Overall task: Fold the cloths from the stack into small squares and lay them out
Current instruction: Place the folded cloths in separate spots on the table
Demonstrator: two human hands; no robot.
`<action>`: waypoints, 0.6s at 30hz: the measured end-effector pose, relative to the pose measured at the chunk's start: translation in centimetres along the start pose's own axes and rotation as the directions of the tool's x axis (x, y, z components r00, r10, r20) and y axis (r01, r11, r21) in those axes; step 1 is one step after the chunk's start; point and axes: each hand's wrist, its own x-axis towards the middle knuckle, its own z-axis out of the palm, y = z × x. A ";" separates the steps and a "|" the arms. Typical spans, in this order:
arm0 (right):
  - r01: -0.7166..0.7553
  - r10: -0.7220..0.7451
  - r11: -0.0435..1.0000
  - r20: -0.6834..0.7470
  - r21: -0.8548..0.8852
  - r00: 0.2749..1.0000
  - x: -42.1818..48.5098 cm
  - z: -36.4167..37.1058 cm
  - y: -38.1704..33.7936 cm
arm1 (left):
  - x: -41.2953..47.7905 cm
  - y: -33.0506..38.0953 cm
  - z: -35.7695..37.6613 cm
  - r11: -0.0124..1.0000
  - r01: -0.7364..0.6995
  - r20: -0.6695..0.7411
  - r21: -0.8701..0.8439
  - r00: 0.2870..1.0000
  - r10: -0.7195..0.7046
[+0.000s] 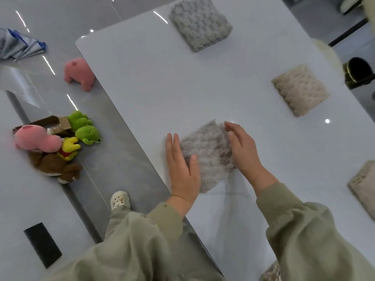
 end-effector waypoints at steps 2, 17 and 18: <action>-0.029 0.023 0.999 -0.142 -0.039 0.990 0.1 0.3 -0.6 | 1.4 -0.5 -2.0 0.969 -0.156 0.134 0.190 0.982 0.132; -0.154 0.013 0.813 -0.247 -0.562 0.969 4.1 12.3 -10.8 | 20.1 1.0 -14.3 0.210 -0.825 0.831 0.524 0.549 0.084; -0.184 0.030 0.810 -0.274 -0.557 0.961 4.6 13.3 -11.7 | 21.5 1.2 -14.8 0.202 -0.841 0.845 0.502 0.527 0.094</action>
